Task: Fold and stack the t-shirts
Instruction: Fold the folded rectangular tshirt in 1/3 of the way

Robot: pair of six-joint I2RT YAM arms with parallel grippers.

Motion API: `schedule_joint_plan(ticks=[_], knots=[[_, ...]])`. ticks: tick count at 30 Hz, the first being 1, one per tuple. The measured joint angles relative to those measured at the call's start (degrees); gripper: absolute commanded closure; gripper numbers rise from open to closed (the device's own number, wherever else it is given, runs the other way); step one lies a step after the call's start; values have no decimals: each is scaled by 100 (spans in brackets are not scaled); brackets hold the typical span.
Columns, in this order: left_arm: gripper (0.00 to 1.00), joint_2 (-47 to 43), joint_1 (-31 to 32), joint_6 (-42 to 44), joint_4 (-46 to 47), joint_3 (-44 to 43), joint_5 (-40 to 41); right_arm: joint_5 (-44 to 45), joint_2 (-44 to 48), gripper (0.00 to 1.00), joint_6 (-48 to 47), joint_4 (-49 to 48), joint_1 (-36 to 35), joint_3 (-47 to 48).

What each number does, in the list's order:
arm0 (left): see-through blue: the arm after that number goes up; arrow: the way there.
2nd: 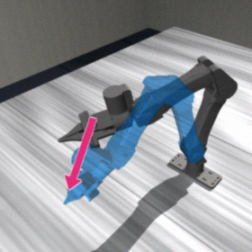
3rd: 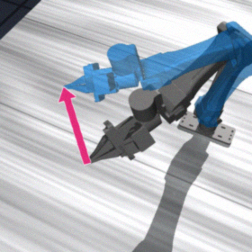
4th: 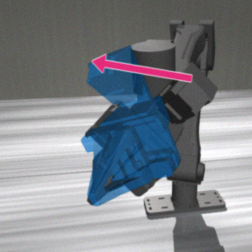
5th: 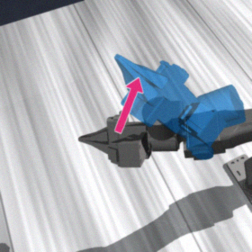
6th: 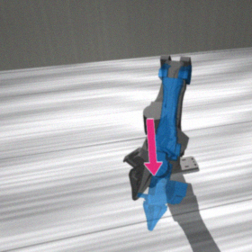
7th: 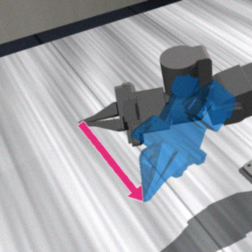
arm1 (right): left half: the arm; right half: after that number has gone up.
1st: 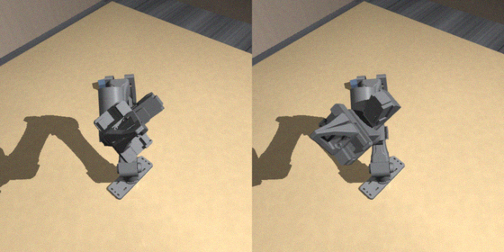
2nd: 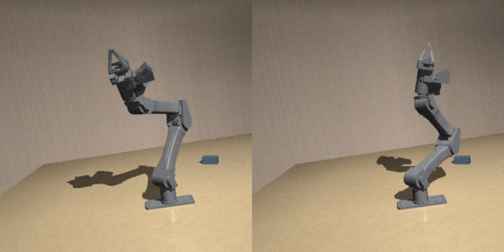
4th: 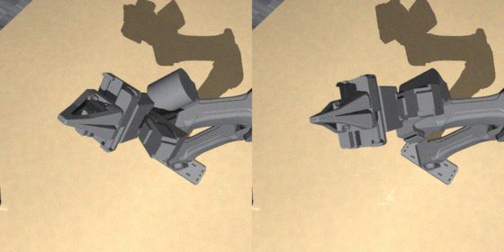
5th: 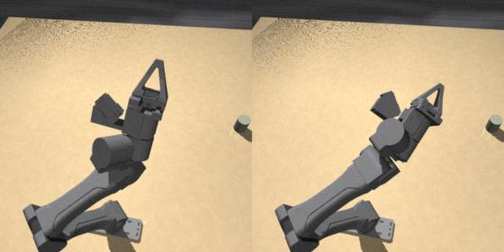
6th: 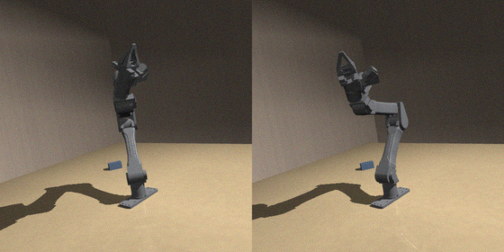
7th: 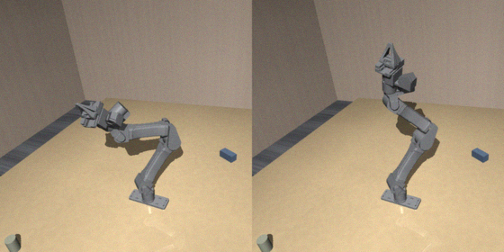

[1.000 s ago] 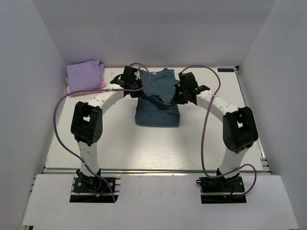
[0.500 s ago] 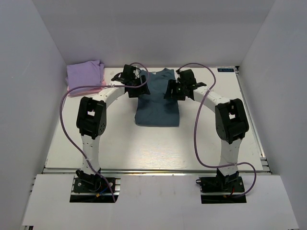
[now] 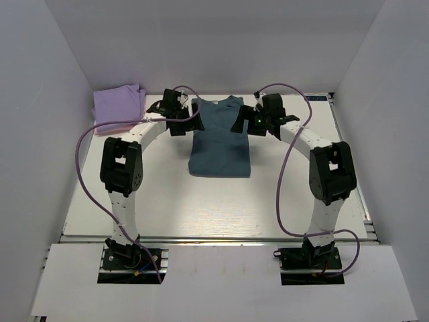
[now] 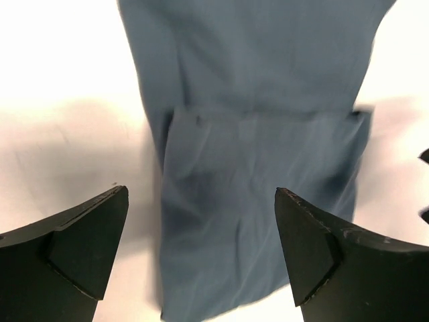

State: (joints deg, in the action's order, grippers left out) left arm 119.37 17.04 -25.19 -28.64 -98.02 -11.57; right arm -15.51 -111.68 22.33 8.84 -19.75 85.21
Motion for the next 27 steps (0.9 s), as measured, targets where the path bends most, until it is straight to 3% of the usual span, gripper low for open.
schedule_joint_plan(ticks=[7, 19, 27], knots=[[0, -118, 243, 66, 168, 951, -590, -719, 662, 10, 39, -461, -66, -1469], [0, -216, 636, 57, 682, 1609, -907, -1185, 459, 10, 323, -1019, -286, -2168], [0, -1272, 680, 37, 1049, 3248, -1027, -1222, 1237, 10, 820, -1950, -378, -3733]])
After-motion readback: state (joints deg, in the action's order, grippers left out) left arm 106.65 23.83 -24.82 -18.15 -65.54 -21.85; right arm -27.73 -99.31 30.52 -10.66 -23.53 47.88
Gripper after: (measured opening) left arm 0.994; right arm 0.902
